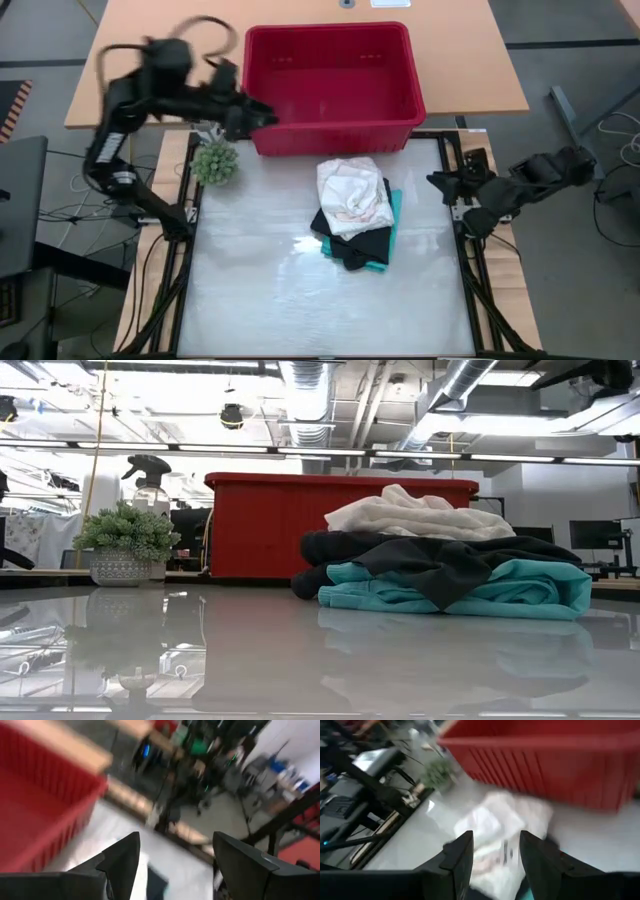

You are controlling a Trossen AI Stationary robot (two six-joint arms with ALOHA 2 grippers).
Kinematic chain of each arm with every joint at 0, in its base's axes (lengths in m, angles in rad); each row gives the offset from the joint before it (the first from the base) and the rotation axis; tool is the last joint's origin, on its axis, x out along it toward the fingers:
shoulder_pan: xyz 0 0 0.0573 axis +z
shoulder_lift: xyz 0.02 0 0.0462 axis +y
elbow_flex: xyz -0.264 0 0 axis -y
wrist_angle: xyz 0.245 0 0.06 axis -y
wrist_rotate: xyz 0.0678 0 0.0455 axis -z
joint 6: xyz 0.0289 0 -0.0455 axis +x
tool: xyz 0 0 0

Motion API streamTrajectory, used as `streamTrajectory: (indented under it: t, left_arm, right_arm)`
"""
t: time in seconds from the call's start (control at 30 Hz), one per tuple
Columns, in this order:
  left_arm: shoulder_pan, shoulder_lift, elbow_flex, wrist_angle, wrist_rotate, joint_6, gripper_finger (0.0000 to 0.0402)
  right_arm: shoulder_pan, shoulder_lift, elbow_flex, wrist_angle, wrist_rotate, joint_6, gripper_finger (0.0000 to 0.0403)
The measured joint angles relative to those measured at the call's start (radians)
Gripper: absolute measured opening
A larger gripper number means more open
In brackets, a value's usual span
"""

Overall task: Fold Laundry from Bin
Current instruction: Put the clothes into the red organizer bin

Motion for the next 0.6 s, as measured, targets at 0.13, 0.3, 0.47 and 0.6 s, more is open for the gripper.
streamTrajectory:
  t: [0.13, 0.3, 0.47, 0.6]
  left_arm:
    - [-0.053, -0.046, 0.001, 0.145, 0.007, 0.135, 0.0241]
    - [-0.08, -0.048, -0.001, 0.294, 0.159, 0.379, 0.0241]
    - [-0.03, -0.053, 0.0, 0.333, 0.18, 0.44, 0.0241]
    - [0.027, -0.045, -0.001, 0.333, 0.241, 0.452, 0.0241]
  right_arm:
    - [0.055, -0.038, 0.0, 0.089, 0.072, -0.265, 0.0187]
    - [0.095, -0.129, -0.001, 0.339, 0.073, -0.684, 0.0183]
    - [0.1, -0.279, -0.001, 0.661, -0.011, -1.075, 0.018]
    - [0.099, -0.385, 0.003, 0.866, -0.11, -1.339, 0.018]
